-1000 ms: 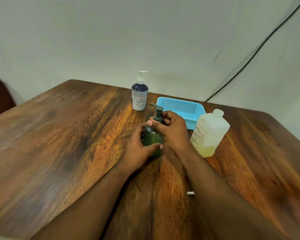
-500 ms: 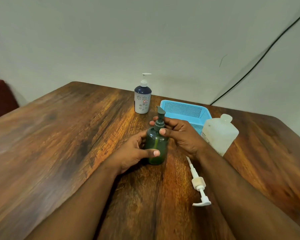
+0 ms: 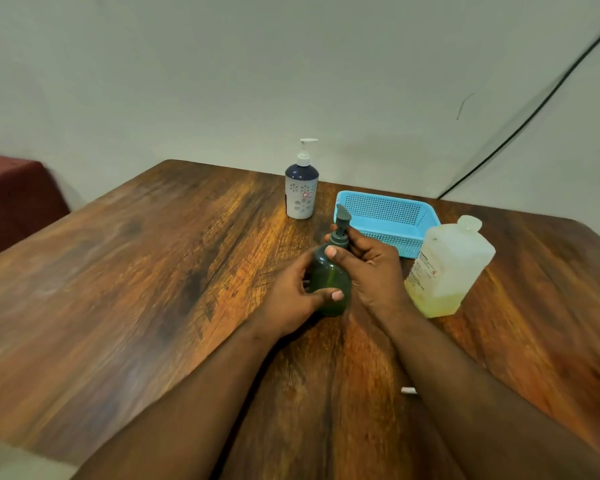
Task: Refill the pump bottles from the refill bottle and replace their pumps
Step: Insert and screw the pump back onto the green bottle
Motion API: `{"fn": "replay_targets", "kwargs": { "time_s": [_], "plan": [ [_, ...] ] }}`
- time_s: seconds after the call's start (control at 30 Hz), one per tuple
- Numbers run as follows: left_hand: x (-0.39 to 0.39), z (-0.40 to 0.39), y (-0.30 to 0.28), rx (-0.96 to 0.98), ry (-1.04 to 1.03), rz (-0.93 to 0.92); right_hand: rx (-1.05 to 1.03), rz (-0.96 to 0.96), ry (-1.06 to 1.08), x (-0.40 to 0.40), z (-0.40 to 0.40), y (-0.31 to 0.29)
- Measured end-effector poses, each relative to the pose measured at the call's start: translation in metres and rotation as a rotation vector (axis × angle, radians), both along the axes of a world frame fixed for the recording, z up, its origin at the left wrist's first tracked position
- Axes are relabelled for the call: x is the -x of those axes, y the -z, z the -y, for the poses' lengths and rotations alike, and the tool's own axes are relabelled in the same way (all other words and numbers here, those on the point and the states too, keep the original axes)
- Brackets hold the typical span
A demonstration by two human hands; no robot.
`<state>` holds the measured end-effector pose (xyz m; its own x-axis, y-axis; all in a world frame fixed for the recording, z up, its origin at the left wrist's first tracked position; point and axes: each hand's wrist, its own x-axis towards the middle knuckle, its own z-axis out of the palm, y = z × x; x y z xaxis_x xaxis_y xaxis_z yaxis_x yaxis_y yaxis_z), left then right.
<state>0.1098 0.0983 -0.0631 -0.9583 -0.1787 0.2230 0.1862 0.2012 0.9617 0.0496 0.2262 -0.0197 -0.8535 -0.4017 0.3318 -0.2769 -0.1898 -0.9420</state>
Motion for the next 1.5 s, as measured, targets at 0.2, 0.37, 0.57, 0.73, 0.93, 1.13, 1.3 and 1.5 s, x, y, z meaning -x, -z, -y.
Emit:
{"fn": "replay_targets", "kwargs": {
  "time_s": [0.2, 0.37, 0.57, 0.73, 0.93, 1.13, 1.3, 1.5],
  "plan": [
    [-0.005, 0.018, -0.021, 0.389, -0.001, 0.213, -0.165, 0.023, 0.000, 0.005, -0.007, -0.022],
    [0.008, 0.027, -0.059, 1.229, -0.068, 0.544, -0.138, 0.000, 0.138, 0.031, -0.024, -0.072],
    [0.052, -0.004, -0.074, 1.212, 0.107, 0.593, -0.092, -0.141, 0.207, 0.063, -0.041, -0.144],
    [0.088, -0.019, -0.070, 1.212, 0.269, 0.639, -0.161, -0.198, 0.234, 0.106, -0.057, -0.178],
    [0.117, -0.026, -0.072, 1.401, 0.400, 0.670, -0.362, -0.240, 0.272, 0.167, -0.070, -0.162],
    [0.122, -0.015, -0.065, 1.335, 0.357, 0.701, -0.448, -0.221, 0.285, 0.218, -0.090, -0.103],
    [0.123, -0.012, -0.062, 1.297, 0.358, 0.700, -0.462, -0.191, 0.321, 0.233, -0.093, -0.063],
    [0.127, -0.014, -0.063, 1.309, 0.356, 0.729, -0.457, -0.163, 0.299, 0.242, -0.086, -0.045]
  ]
}}
